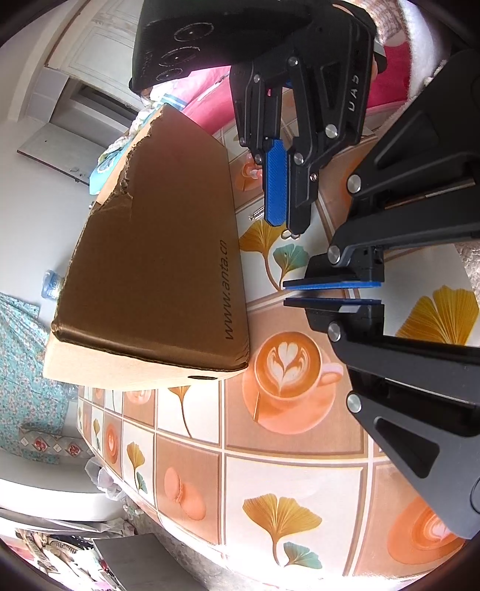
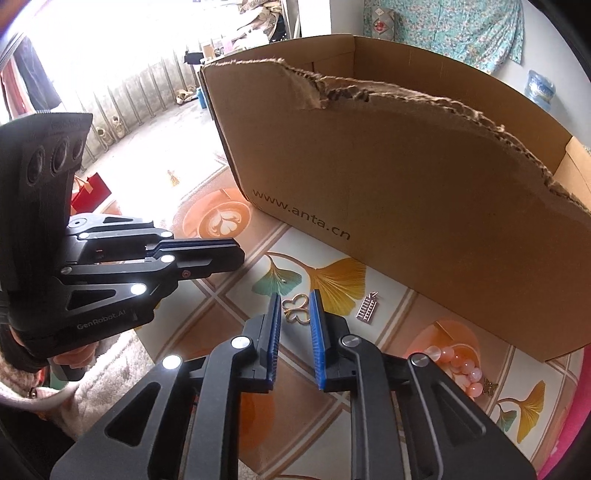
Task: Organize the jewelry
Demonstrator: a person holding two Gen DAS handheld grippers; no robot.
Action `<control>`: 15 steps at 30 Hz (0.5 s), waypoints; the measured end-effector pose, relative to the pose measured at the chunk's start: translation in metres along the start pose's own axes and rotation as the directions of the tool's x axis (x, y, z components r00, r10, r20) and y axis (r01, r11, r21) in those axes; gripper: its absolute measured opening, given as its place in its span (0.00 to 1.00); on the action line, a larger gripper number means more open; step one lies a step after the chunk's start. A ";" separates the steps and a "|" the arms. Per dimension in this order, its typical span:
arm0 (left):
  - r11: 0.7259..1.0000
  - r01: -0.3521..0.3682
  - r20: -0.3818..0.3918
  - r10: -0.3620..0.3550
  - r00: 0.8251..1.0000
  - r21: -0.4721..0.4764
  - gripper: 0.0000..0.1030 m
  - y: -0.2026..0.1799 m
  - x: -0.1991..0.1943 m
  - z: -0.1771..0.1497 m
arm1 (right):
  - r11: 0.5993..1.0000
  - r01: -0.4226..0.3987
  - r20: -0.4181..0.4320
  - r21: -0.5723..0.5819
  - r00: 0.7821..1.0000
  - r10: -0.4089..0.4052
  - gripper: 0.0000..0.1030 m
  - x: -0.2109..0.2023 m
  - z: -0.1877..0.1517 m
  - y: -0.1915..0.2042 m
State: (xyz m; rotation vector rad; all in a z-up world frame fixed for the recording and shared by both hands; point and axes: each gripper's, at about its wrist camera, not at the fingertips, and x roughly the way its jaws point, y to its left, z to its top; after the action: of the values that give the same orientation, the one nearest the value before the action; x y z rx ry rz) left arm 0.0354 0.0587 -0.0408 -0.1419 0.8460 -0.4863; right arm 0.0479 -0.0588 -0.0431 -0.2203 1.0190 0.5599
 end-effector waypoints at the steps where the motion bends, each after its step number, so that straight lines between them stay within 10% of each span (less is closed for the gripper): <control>1: 1.000 0.000 -0.002 0.000 1.000 0.001 0.03 0.000 0.000 0.000 | 1.000 0.015 0.012 -0.014 1.000 -0.015 0.16 0.000 -0.001 0.003; 15: 1.000 -0.005 0.002 0.005 1.000 -0.001 0.03 -0.001 -0.001 -0.001 | 1.000 -0.008 0.022 -0.008 1.000 0.008 0.03 -0.001 0.003 0.001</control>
State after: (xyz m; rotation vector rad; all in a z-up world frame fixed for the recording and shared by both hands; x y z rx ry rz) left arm 0.0339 0.0586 -0.0409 -0.1411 0.8444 -0.4812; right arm 0.0488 -0.0568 -0.0409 -0.2167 0.9964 0.5730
